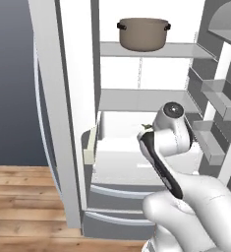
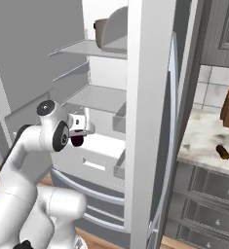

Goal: Place the sweet potato and eggplant inside the fridge drawer. Close the drawer after placing the vegetables.

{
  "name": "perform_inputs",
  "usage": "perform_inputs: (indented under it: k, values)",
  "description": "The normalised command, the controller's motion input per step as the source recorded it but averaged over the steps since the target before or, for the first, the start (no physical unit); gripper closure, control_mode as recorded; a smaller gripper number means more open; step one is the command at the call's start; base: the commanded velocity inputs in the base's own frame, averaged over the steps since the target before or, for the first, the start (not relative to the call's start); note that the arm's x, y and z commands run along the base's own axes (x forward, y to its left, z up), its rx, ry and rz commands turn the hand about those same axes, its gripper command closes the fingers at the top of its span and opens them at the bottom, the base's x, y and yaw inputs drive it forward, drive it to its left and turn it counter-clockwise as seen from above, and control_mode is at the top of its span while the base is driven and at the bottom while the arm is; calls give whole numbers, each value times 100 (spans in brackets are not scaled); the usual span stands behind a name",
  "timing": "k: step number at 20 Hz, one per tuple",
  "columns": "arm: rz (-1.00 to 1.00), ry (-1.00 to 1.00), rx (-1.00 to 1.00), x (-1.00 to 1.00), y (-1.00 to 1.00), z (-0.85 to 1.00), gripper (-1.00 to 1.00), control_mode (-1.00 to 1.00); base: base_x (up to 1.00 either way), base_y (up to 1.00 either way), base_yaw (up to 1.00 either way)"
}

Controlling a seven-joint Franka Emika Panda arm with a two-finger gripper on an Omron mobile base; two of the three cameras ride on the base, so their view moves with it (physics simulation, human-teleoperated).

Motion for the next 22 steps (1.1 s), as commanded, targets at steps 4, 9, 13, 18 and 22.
perform_inputs:
  k: [4,9,13,18,22]
  values:
    - [0,0,0,97,-5,4,100,-100,0,0,0]
    - [0,5,0,82,-11,0,100,-100,0,0,0]
    - [0,6,0,47,-1,-9,100,-100,0,0,0]
    - [0,1,-3,23,0,-45,100,-100,0,0,0]
    - [0,0,-2,0,0,-59,100,-100,0,0,0]
